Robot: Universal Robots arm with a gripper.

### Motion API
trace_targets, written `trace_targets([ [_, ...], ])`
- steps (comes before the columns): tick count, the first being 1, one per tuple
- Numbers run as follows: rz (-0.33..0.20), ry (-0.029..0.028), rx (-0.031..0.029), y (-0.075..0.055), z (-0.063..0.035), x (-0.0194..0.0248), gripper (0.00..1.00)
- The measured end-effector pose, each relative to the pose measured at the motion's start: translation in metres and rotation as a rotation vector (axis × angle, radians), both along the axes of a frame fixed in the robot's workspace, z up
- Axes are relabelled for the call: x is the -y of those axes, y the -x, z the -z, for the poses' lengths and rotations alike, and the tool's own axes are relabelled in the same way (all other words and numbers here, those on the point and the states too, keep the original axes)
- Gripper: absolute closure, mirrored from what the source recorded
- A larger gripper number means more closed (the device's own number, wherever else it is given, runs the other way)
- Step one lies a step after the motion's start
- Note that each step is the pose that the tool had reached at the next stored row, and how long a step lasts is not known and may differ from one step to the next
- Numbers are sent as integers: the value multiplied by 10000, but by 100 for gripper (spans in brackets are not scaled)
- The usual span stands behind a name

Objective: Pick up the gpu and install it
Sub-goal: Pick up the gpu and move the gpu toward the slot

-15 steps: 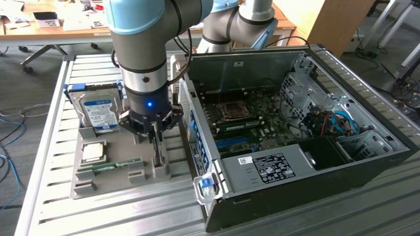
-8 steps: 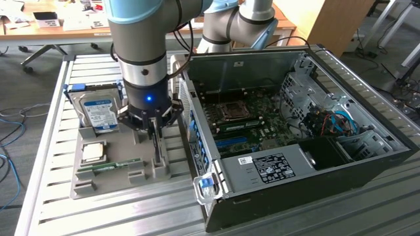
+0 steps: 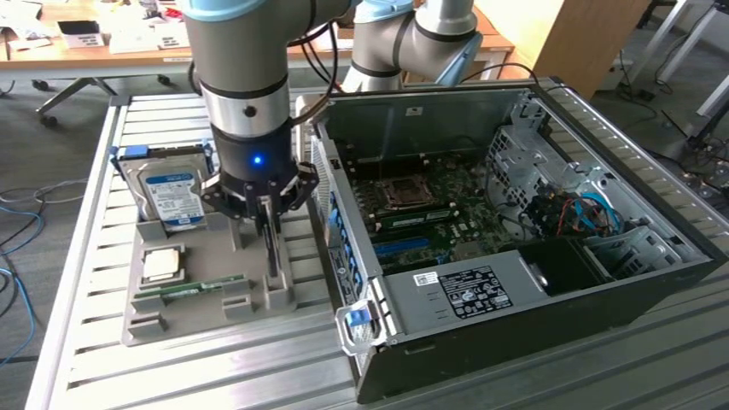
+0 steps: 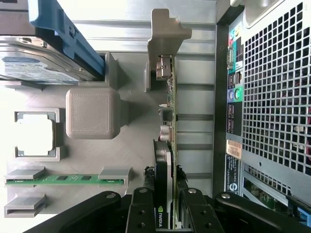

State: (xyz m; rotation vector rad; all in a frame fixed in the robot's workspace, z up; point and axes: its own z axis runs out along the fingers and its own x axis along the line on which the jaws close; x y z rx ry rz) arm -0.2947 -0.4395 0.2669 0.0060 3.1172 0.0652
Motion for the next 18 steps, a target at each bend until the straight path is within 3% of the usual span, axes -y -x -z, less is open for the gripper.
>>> trace_targets([
  [18,-1,0,0,0,-58,0,73],
])
